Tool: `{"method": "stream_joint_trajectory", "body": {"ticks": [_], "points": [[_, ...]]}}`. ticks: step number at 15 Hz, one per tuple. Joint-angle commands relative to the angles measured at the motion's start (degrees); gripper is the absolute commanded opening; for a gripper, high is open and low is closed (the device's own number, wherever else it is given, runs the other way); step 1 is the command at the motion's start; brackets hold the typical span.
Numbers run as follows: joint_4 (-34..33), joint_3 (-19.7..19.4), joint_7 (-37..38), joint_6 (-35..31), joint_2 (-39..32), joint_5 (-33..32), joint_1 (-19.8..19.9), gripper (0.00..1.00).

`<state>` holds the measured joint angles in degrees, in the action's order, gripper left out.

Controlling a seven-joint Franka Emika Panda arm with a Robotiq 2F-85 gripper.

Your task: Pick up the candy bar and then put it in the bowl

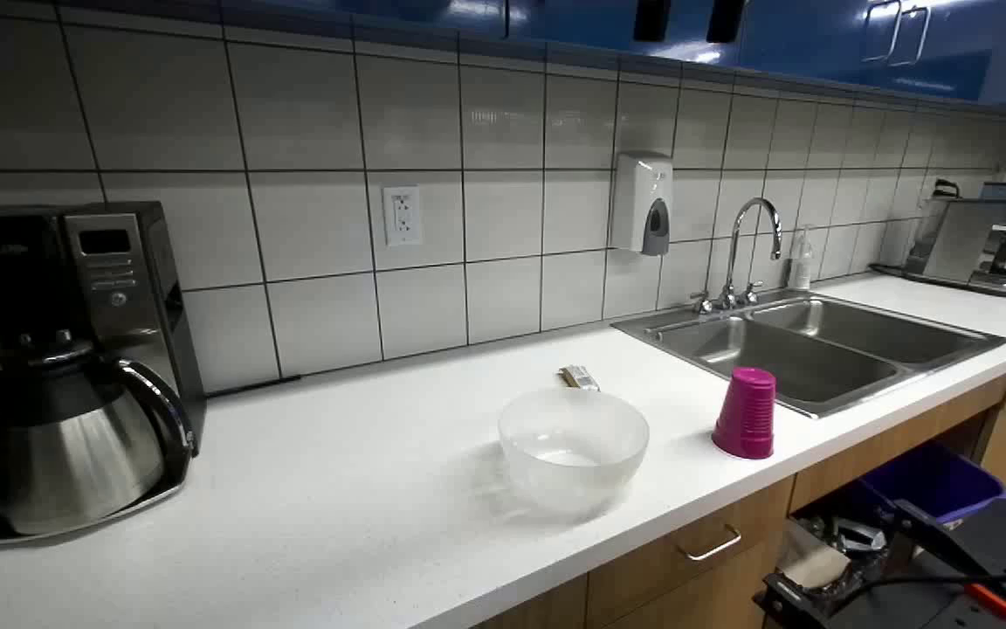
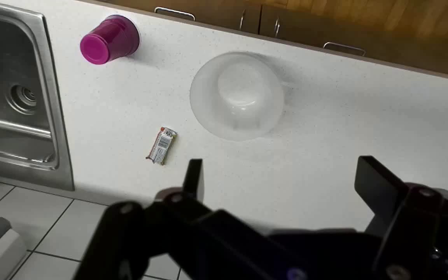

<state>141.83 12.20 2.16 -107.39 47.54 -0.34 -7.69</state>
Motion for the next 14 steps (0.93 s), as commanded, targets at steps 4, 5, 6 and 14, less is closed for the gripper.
{"method": "stream_joint_trajectory", "body": {"ticks": [4,5,6,14], "points": [[-0.11,-0.46,0.43,0.06,-0.23,-0.45,-0.67,1.0],[-0.11,-0.46,0.43,0.06,-0.23,-0.45,-0.67,1.0],[-0.11,-0.46,0.43,0.06,-0.23,-0.45,-0.67,1.0],[6.21,1.45,6.98,-6.75,-5.8,-6.41,2.41,1.0]]}}
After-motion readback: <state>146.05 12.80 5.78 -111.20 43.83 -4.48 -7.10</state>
